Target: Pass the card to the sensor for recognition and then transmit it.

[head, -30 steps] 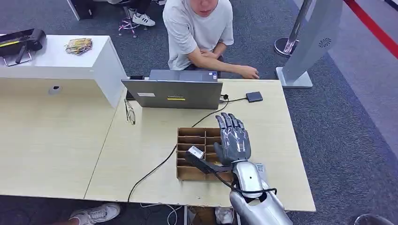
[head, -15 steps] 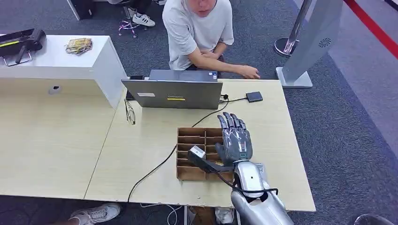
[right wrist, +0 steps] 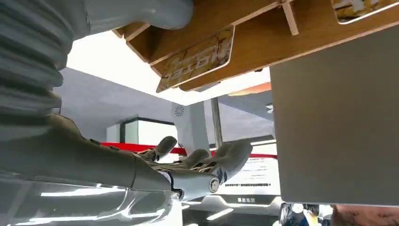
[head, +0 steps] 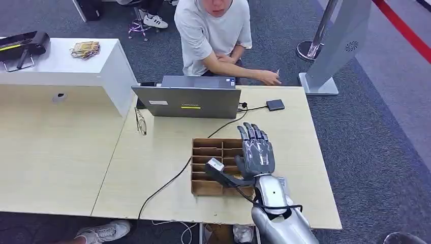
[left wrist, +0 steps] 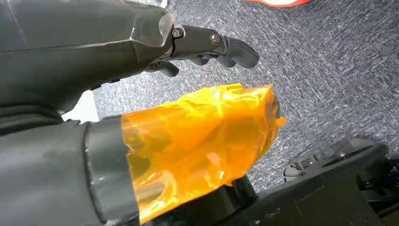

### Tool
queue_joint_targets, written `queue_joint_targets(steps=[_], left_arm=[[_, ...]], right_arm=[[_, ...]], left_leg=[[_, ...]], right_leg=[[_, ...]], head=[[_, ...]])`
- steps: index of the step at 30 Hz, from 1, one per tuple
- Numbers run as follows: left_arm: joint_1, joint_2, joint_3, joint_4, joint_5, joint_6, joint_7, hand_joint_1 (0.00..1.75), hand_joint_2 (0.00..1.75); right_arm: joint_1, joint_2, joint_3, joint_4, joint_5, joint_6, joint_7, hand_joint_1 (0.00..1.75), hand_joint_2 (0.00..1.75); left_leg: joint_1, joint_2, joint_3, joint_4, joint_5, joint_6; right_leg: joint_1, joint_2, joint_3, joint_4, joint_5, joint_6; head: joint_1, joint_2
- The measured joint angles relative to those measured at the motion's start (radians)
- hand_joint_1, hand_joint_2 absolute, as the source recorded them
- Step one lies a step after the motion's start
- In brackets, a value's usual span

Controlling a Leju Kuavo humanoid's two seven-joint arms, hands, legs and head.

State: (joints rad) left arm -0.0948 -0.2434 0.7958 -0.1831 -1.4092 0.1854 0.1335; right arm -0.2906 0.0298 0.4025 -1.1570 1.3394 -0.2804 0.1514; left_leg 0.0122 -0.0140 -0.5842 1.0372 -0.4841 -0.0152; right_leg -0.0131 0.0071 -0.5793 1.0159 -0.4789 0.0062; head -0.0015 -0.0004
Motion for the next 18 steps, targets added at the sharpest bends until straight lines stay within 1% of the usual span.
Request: queue_joint_targets(steps=[4,5,7,9,11,13,16,17,18], left_arm=[[0.000,0.000,0.000,0.000,0.002,0.000,0.000,0.00,0.00],[0.000,0.000,0.000,0.000,0.002,0.000,0.000,0.00,0.00],[0.000,0.000,0.000,0.000,0.002,0.001,0.000,0.00,0.00],[0.000,0.000,0.000,0.000,0.003,0.001,0.000,0.00,0.00],[0.000,0.000,0.000,0.000,0.003,0.001,0.000,0.00,0.00],[0.000,0.000,0.000,0.000,0.003,0.001,0.000,0.00,0.00],[0.000,0.000,0.000,0.000,0.003,0.001,0.000,0.00,0.00],[0.000,0.000,0.000,0.000,0.003,0.001,0.000,0.00,0.00],[0.000,0.000,0.000,0.000,0.003,0.001,0.000,0.00,0.00]], right_arm=[[0.003,-0.002,0.000,-0.001,0.000,0.000,0.000,0.51,1.75],[0.004,-0.003,0.000,-0.002,0.000,0.000,0.000,0.59,1.75],[0.005,-0.003,0.000,-0.002,0.000,0.000,-0.001,0.61,1.75],[0.007,-0.004,-0.001,-0.003,0.000,0.000,-0.001,0.68,1.75],[0.008,-0.005,-0.001,-0.003,0.000,0.000,-0.002,0.70,1.75],[0.008,-0.006,-0.002,-0.003,0.000,0.000,-0.005,0.66,1.75],[0.010,-0.007,-0.002,-0.006,-0.001,0.000,-0.005,0.66,1.75],[0.010,-0.007,-0.003,-0.007,-0.001,0.000,-0.005,0.70,1.75],[0.010,-0.007,-0.003,-0.007,-0.001,0.000,-0.005,0.66,1.75]], left_leg=[[0.000,0.000,0.000,0.000,0.000,0.000],[0.000,0.000,0.000,0.000,0.000,0.000],[0.000,0.000,0.000,0.000,0.000,0.000],[0.000,0.000,0.000,0.000,0.000,0.000],[0.000,0.000,0.000,0.000,0.000,0.000],[0.000,0.000,0.000,0.000,0.000,0.000],[0.000,0.000,0.000,0.000,0.000,0.000],[0.000,0.000,0.000,0.000,0.000,0.000],[0.000,0.000,0.000,0.000,0.000,0.000]], right_leg=[[0.000,0.000,0.000,0.000,0.000,0.000],[0.000,0.000,0.000,0.000,0.000,0.000],[0.000,0.000,0.000,0.000,0.000,0.000],[0.000,0.000,0.000,0.000,0.000,0.000],[0.000,0.000,0.000,0.000,0.000,0.000],[0.000,0.000,0.000,0.000,0.000,0.000],[0.000,0.000,0.000,0.000,0.000,0.000],[0.000,0.000,0.000,0.000,0.000,0.000],[0.000,0.000,0.000,0.000,0.000,0.000]], head=[[0.000,0.000],[0.000,0.000],[0.000,0.000],[0.000,0.000],[0.000,0.000],[0.000,0.000],[0.000,0.000],[0.000,0.000],[0.000,0.000]])
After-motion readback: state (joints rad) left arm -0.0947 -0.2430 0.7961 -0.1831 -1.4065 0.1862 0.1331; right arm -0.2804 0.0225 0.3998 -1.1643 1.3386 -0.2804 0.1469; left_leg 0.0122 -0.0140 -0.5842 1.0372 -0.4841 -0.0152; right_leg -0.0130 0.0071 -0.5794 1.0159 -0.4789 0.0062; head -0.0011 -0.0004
